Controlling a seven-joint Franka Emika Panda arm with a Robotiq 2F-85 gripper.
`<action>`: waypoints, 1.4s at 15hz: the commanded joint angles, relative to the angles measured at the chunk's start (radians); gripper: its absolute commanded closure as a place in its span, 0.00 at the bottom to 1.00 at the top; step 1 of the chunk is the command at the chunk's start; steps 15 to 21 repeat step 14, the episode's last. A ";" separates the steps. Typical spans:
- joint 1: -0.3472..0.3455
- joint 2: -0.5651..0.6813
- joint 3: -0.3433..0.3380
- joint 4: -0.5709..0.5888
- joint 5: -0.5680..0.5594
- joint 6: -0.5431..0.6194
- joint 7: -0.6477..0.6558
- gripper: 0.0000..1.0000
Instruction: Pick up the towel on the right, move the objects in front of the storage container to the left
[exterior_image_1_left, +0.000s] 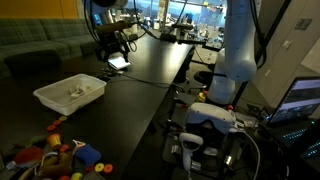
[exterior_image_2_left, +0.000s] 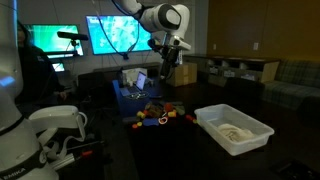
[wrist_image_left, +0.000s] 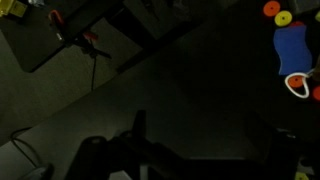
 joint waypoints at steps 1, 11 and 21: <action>-0.031 -0.216 0.009 -0.248 0.010 0.067 -0.141 0.00; -0.082 -0.702 0.035 -0.810 -0.154 0.502 -0.287 0.00; -0.122 -0.640 0.041 -0.789 -0.130 0.522 -0.318 0.00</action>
